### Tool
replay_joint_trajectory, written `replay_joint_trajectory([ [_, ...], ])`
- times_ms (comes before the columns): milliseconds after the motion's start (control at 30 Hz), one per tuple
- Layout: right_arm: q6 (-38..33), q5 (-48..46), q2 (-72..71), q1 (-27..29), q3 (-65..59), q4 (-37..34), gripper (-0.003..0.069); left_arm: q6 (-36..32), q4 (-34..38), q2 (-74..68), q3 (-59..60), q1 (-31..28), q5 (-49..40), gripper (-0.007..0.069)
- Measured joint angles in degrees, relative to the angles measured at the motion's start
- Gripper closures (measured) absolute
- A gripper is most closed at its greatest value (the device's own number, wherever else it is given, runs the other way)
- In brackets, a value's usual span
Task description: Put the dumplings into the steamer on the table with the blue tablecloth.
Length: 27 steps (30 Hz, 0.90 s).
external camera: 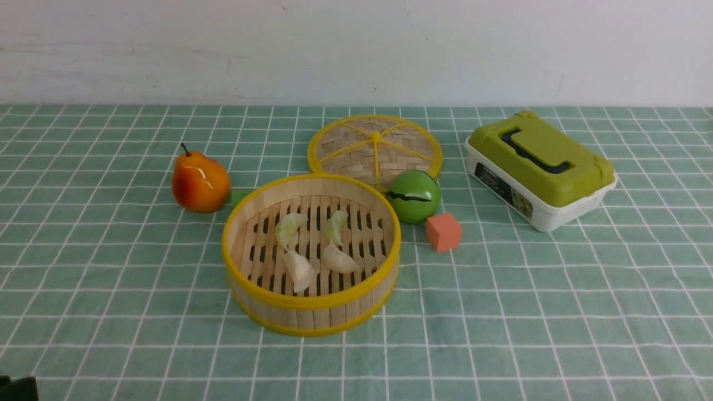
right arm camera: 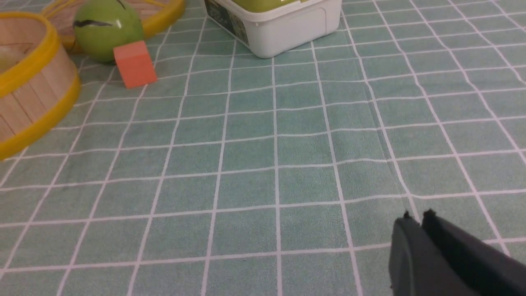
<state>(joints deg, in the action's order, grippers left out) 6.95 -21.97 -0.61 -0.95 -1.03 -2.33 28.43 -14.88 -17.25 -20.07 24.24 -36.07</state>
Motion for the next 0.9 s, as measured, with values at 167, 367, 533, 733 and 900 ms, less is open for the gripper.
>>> replay_joint_trajectory([
  [167, 0.0, 0.0, 0.0, 0.0, 0.0, 0.0, 0.0617, 0.0, 4.4, 11.8, 5.1, -7.2, 5.7, 0.0461],
  [367, 0.0, 0.0, 0.0, 0.0, 0.0, 0.0, 0.0613, -9.2, 11.7, 17.9, 12.7, -18.6, 16.7, 0.0604],
  [533, 0.0, 0.0, 0.0, 0.0, 0.0, -0.1, 0.0602, -13.6, 14.9, 17.9, 20.6, -21.2, 18.2, 0.0639],
  [733, 0.0, 0.0, 0.0, 0.0, 0.0, -0.1, 0.0594, -16.7, 15.7, 17.9, 21.7, -21.2, 13.2, 0.0639],
  [900, 0.0, 0.0, 0.0, 0.0, 0.0, -0.1, 0.0592, -17.7, 16.2, 17.9, 21.8, -21.2, 13.2, 0.0639],
])
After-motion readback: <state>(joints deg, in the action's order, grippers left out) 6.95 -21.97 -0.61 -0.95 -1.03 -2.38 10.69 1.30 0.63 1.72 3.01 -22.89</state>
